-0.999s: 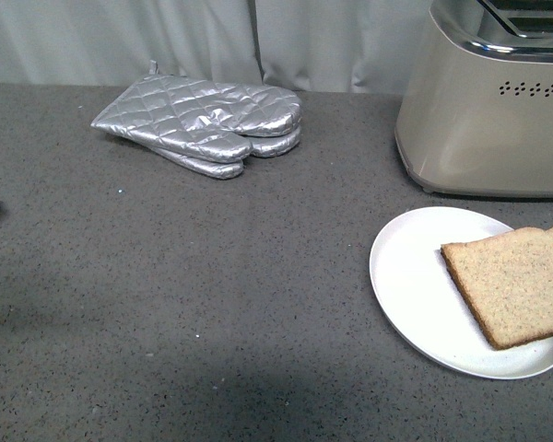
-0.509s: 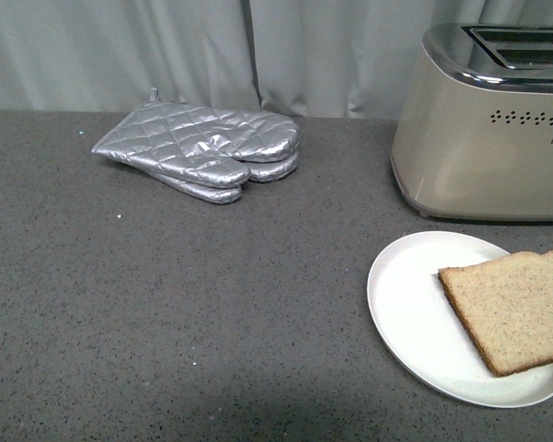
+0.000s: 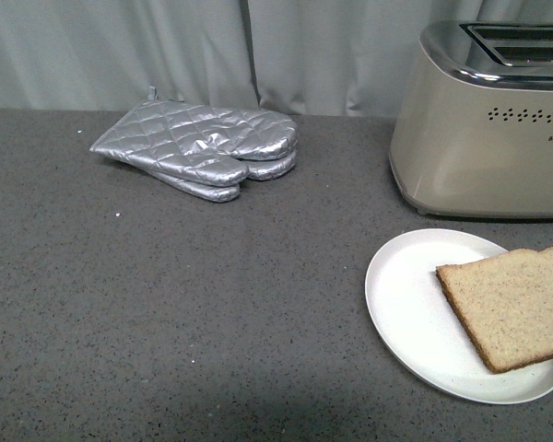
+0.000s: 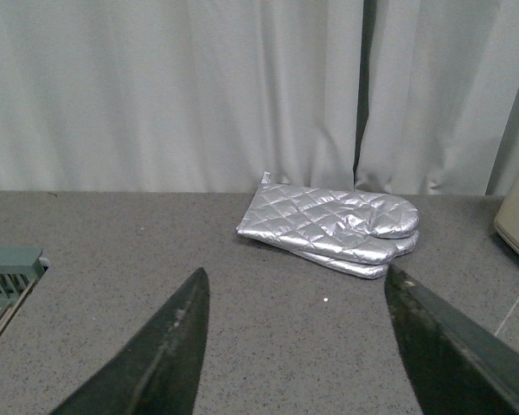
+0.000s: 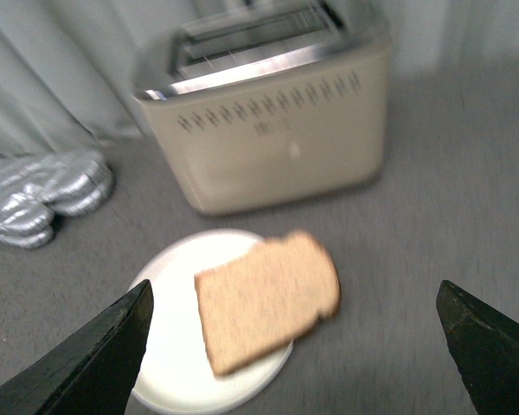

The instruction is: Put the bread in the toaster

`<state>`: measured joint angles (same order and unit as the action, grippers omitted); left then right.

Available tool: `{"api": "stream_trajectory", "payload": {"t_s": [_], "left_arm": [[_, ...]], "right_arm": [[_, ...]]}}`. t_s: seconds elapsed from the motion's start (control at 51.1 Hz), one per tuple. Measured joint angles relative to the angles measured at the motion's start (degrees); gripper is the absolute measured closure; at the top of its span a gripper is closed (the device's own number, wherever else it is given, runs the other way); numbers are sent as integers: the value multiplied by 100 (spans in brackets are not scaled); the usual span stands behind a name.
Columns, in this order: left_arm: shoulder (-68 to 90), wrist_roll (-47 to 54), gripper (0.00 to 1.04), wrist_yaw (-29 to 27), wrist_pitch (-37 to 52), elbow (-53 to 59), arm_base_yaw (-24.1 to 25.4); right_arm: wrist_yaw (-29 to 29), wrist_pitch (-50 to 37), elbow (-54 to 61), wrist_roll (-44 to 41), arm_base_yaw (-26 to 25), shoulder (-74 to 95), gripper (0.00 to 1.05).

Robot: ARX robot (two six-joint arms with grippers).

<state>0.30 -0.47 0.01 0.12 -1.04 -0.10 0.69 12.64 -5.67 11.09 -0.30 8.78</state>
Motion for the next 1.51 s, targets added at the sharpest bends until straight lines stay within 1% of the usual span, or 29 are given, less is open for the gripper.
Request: {"api": "stream_trajectory", "payload": {"t_s": [0.039, 0.098, 0.196, 0.215, 0.255, 0.274, 0.313, 0.333, 0.372, 0.392, 0.411, 0.529, 0.764, 0.979, 1.136, 1.292, 1.508], "left_arm": [[-7, 2, 38, -2, 0, 0, 0], [-7, 2, 31, -2, 0, 0, 0], [-7, 2, 14, -4, 0, 0, 0], [-7, 2, 13, -4, 0, 0, 0], [-7, 2, 6, -4, 0, 0, 0], [-7, 4, 5, -4, 0, 0, 0], [-7, 11, 6, -4, 0, 0, 0], [-7, 11, 7, -4, 0, 0, 0], [-7, 11, 7, 0, 0, 0, 0], [-7, 11, 7, -2, 0, 0, 0], [-7, 11, 7, -2, 0, 0, 0], [-7, 11, 7, -2, 0, 0, 0], [-7, 11, 7, -2, 0, 0, 0], [-7, 11, 7, -2, 0, 0, 0], [-7, 11, 7, -2, 0, 0, 0], [-7, 11, 7, -2, 0, 0, 0], [-7, 11, 7, -2, 0, 0, 0]], "right_arm": [[136, 221, -120, 636, -74, 439, 9], [181, 122, -105, 1145, -219, 839, 9], [319, -444, -17, 1967, -577, 1825, 9], [328, -487, -7, 1996, -605, 1945, 9], [452, -894, 50, 2203, -695, 2448, 9], [496, -992, 66, 2264, -704, 2575, 9], [575, -1412, 125, 2387, -723, 3106, 9], [645, -1755, 164, 2459, -728, 3508, 9], [752, -2194, 203, 2529, -723, 4048, 9], [776, -2540, 232, 2599, -721, 4441, 9], [782, -2651, 243, 2610, -721, 4557, 9], [850, -4019, 256, 2946, -691, 6070, 9], [846, -5552, 258, 3241, -481, 7475, 9], [868, -6640, 247, 3434, -376, 8620, 9], [861, -7200, 122, 3547, -315, 9313, 9], [822, -7425, -63, 3580, -247, 9750, 9], [798, -7399, -389, 3578, -216, 10048, 9]]}}
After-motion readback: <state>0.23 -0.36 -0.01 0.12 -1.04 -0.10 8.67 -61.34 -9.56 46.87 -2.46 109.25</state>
